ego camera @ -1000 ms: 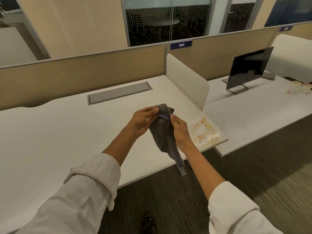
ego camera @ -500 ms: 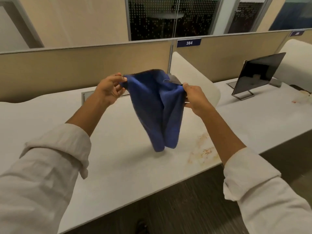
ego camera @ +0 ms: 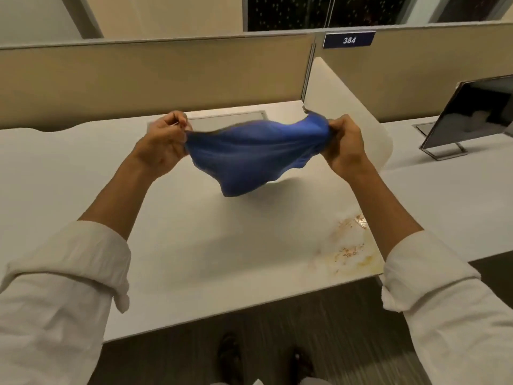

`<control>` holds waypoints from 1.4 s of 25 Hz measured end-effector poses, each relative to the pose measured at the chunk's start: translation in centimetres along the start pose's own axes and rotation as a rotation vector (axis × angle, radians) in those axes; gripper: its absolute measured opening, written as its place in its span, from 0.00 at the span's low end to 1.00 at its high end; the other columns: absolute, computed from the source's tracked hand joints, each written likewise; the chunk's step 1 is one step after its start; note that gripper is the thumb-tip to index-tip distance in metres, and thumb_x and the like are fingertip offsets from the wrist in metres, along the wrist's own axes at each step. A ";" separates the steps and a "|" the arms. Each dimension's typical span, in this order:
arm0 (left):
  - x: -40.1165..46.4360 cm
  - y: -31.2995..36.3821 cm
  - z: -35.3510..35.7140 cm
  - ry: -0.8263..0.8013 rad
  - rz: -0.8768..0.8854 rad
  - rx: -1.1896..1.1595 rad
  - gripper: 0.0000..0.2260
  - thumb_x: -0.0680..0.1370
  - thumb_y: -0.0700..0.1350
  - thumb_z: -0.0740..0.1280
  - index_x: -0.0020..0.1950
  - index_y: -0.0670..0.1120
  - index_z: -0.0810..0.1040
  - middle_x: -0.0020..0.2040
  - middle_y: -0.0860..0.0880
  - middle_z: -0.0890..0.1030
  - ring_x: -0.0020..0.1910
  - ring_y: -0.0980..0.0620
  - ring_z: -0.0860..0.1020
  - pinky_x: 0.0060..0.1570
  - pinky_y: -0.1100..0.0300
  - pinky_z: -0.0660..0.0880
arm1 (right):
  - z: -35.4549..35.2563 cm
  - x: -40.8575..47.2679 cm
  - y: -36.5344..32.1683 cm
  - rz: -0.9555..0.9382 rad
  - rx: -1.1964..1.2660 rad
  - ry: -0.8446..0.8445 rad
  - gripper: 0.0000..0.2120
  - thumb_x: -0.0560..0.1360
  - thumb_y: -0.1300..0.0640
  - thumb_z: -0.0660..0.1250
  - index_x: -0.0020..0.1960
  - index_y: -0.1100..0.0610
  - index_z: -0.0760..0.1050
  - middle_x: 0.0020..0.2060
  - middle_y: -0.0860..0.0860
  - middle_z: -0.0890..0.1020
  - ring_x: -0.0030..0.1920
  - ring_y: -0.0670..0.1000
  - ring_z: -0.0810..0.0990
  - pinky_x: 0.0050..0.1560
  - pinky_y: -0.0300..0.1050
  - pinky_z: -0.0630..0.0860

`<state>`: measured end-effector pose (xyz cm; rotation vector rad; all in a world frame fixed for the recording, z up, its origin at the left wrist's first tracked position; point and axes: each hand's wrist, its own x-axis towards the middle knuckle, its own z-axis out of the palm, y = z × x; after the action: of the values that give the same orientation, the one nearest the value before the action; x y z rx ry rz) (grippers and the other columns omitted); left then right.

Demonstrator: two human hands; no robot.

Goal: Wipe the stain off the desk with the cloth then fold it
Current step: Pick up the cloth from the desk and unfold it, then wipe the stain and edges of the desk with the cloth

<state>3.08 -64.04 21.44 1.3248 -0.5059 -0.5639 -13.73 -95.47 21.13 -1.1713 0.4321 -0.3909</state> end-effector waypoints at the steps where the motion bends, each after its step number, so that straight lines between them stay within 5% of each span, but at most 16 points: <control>1: -1.7 -2.0 0.5 -0.089 -0.048 0.072 0.16 0.70 0.30 0.57 0.37 0.50 0.77 0.34 0.51 0.78 0.34 0.55 0.76 0.36 0.63 0.75 | -1.6 -0.6 2.1 0.035 -0.012 -0.028 0.22 0.76 0.62 0.52 0.28 0.53 0.75 0.28 0.49 0.76 0.31 0.46 0.75 0.35 0.40 0.71; 3: -5.1 -6.6 2.0 -0.176 -0.194 0.242 0.13 0.68 0.30 0.60 0.38 0.48 0.76 0.34 0.48 0.77 0.34 0.53 0.76 0.37 0.61 0.74 | -4.7 -2.3 6.8 0.151 -0.095 -0.066 0.25 0.74 0.64 0.53 0.20 0.51 0.68 0.22 0.46 0.71 0.26 0.45 0.70 0.31 0.42 0.65; 6: -9.4 -14.1 5.7 -0.204 -0.449 0.393 0.08 0.65 0.33 0.66 0.38 0.45 0.75 0.35 0.42 0.77 0.35 0.49 0.76 0.38 0.57 0.75 | -9.3 -4.5 12.8 0.258 -0.527 -0.226 0.13 0.66 0.61 0.59 0.25 0.52 0.62 0.26 0.51 0.64 0.31 0.48 0.60 0.35 0.46 0.58; 10: -13.0 -19.7 8.9 -0.200 -0.639 0.644 0.07 0.70 0.33 0.71 0.42 0.42 0.77 0.37 0.36 0.82 0.38 0.46 0.81 0.38 0.59 0.78 | -11.8 -4.1 15.1 0.100 -1.121 -0.506 0.15 0.70 0.53 0.60 0.27 0.58 0.68 0.25 0.55 0.70 0.29 0.52 0.67 0.34 0.52 0.68; 13: -13.3 -20.0 8.7 0.096 -0.499 0.683 0.05 0.71 0.37 0.71 0.43 0.44 0.78 0.31 0.46 0.83 0.32 0.51 0.82 0.35 0.58 0.77 | -9.5 -2.6 15.0 -0.151 -1.258 -0.368 0.16 0.68 0.44 0.57 0.37 0.54 0.78 0.33 0.51 0.82 0.36 0.53 0.79 0.41 0.53 0.79; 15: -12.8 -20.0 8.5 0.252 -0.405 0.767 0.05 0.72 0.39 0.73 0.44 0.45 0.78 0.34 0.47 0.83 0.34 0.51 0.82 0.36 0.63 0.75 | -6.4 -2.1 16.7 -0.223 -1.299 -0.381 0.19 0.69 0.41 0.60 0.54 0.49 0.78 0.53 0.51 0.83 0.54 0.55 0.80 0.55 0.54 0.78; 17: -12.2 -20.4 8.7 0.366 -0.319 0.823 0.05 0.72 0.41 0.74 0.45 0.44 0.79 0.38 0.48 0.82 0.37 0.52 0.80 0.36 0.67 0.73 | -3.2 -2.9 20.7 -0.166 -1.511 -0.528 0.38 0.71 0.32 0.59 0.74 0.51 0.63 0.75 0.54 0.64 0.75 0.58 0.60 0.73 0.63 0.58; 18: -11.9 -20.6 8.7 0.407 -0.274 0.838 0.05 0.72 0.41 0.74 0.45 0.44 0.79 0.39 0.49 0.81 0.37 0.53 0.80 0.36 0.69 0.73 | -2.1 -3.5 22.8 -0.152 -1.648 -0.547 0.45 0.70 0.26 0.54 0.78 0.51 0.53 0.79 0.55 0.52 0.78 0.58 0.48 0.74 0.66 0.46; 20: -11.5 -21.0 8.5 0.471 -0.190 0.852 0.05 0.72 0.42 0.74 0.44 0.45 0.79 0.38 0.51 0.81 0.36 0.55 0.80 0.34 0.72 0.72 | -1.2 -4.4 25.8 -0.215 -1.793 -0.482 0.49 0.67 0.21 0.44 0.79 0.50 0.45 0.79 0.57 0.42 0.77 0.60 0.38 0.72 0.68 0.37; 22: -11.3 -21.5 8.1 0.525 -0.121 0.848 0.06 0.72 0.44 0.74 0.43 0.45 0.79 0.36 0.54 0.80 0.35 0.58 0.80 0.32 0.74 0.73 | -1.2 -4.6 27.0 -0.291 -1.789 -0.454 0.45 0.71 0.24 0.41 0.79 0.49 0.46 0.79 0.58 0.45 0.78 0.60 0.39 0.73 0.66 0.39; 28: -10.5 -22.4 9.8 0.543 -0.039 0.801 0.06 0.73 0.45 0.74 0.41 0.47 0.78 0.35 0.54 0.79 0.33 0.57 0.79 0.33 0.75 0.72 | -2.6 -8.4 28.0 -0.412 -1.697 -0.475 0.27 0.82 0.46 0.46 0.79 0.55 0.53 0.78 0.55 0.55 0.78 0.55 0.49 0.77 0.58 0.49; 35: -8.1 -22.1 11.5 0.486 0.015 0.737 0.07 0.72 0.46 0.74 0.39 0.46 0.77 0.34 0.53 0.80 0.34 0.58 0.79 0.32 0.73 0.72 | -7.5 -6.6 25.9 -0.378 -1.796 -0.278 0.23 0.82 0.43 0.48 0.77 0.41 0.54 0.79 0.50 0.53 0.78 0.61 0.43 0.72 0.70 0.37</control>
<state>-12.54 -70.72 1.47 2.0808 -0.3214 -0.0069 -21.45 -89.27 -4.82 -3.0357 0.2355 -0.0535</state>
